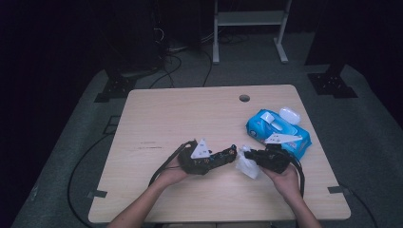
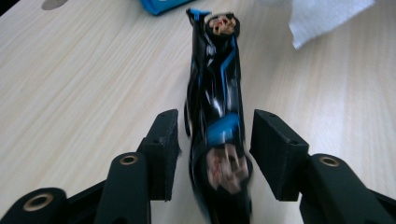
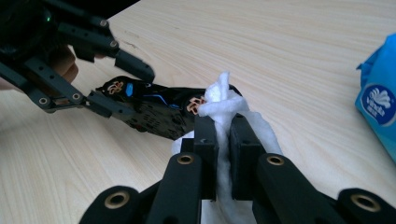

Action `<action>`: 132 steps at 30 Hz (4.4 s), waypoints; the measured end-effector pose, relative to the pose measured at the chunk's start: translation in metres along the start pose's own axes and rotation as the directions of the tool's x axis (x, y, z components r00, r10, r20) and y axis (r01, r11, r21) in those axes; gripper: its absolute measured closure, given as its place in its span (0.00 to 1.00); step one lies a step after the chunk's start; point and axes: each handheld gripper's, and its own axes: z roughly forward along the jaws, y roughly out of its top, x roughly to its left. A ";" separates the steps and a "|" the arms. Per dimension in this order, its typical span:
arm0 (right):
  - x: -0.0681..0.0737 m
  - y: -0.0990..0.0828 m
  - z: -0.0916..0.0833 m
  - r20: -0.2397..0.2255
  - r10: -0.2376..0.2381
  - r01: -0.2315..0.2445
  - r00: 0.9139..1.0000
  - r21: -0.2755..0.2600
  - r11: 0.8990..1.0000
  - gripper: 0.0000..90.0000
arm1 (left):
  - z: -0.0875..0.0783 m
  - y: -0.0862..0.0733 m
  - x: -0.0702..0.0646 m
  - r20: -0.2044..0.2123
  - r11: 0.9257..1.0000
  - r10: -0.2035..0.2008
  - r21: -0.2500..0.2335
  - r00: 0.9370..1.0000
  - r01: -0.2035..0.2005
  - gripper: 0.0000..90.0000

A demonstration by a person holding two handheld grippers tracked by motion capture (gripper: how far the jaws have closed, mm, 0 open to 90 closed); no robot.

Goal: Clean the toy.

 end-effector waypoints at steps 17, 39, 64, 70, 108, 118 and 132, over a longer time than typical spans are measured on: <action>-0.014 -0.007 0.010 -0.011 0.038 -0.038 0.999 0.021 0.999 0.92 | 0.055 0.065 0.009 0.067 0.966 0.037 0.252 0.997 -0.052 0.57; -0.039 -0.012 0.004 -0.045 0.186 -0.187 0.982 -0.030 0.982 0.92 | 0.019 0.099 0.010 0.083 0.998 0.038 0.041 0.996 -0.042 0.65; -0.042 -0.005 0.002 -0.311 0.304 -0.360 0.900 -0.139 0.923 0.94 | 0.008 0.088 0.009 0.104 0.997 0.026 -0.079 0.994 -0.018 0.64; -0.031 0.007 0.005 -0.346 0.274 -0.341 0.897 -0.148 0.929 0.94 | -0.004 0.082 0.012 0.103 0.994 0.024 -0.107 0.994 -0.013 0.65; 0.052 0.041 0.109 -0.290 0.071 -0.052 0.954 0.070 0.996 0.94 | -0.073 -0.088 0.011 0.068 0.988 -0.150 -0.037 0.986 0.153 0.63; 0.056 0.039 0.111 -0.288 0.052 -0.032 0.956 0.073 0.997 0.93 | -0.069 -0.085 0.011 0.073 0.989 -0.151 0.012 0.986 0.150 0.56; 0.026 0.018 0.069 -0.261 0.096 -0.094 0.960 0.020 0.995 0.93 | -0.034 -0.025 0.014 0.045 0.985 -0.098 0.146 0.994 0.091 0.44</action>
